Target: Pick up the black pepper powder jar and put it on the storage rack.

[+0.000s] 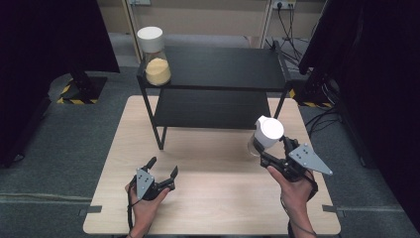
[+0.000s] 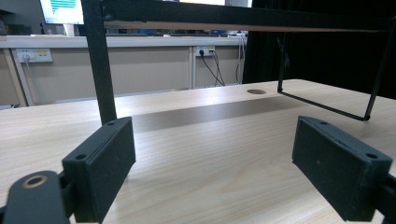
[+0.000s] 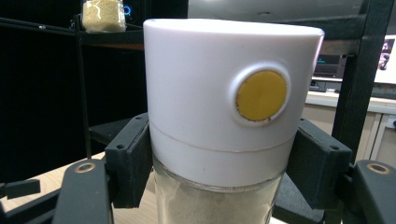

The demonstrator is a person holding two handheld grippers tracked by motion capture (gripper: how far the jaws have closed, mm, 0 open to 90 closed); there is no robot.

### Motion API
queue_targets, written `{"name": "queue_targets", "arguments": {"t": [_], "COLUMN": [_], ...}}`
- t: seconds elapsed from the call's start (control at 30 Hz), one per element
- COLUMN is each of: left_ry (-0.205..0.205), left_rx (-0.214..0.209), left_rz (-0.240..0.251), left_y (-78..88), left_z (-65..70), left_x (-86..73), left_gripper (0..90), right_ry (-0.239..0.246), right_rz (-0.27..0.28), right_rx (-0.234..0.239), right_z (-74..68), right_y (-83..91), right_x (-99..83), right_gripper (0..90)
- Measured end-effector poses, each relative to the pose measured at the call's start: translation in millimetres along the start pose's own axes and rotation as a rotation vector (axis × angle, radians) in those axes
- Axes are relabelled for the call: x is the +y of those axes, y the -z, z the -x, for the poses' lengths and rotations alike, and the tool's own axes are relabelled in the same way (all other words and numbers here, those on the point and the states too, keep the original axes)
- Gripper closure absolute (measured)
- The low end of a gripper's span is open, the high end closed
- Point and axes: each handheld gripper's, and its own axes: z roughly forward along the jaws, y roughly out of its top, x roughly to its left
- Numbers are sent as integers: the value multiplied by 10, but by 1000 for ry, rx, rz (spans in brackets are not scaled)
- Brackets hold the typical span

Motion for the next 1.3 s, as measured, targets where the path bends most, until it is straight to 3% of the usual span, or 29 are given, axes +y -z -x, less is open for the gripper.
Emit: {"name": "queue_targets", "arguments": {"t": [1.3], "left_ry": [-1], "left_rx": [1], "left_rz": [-3], "left_y": [-3], "left_z": [3], "left_x": [6], "left_gripper": [131], "right_ry": [11], "right_rz": [45], "right_rx": [-36], "right_z": [73], "right_y": [-202], "right_x": [330], "right_gripper": [307]}}
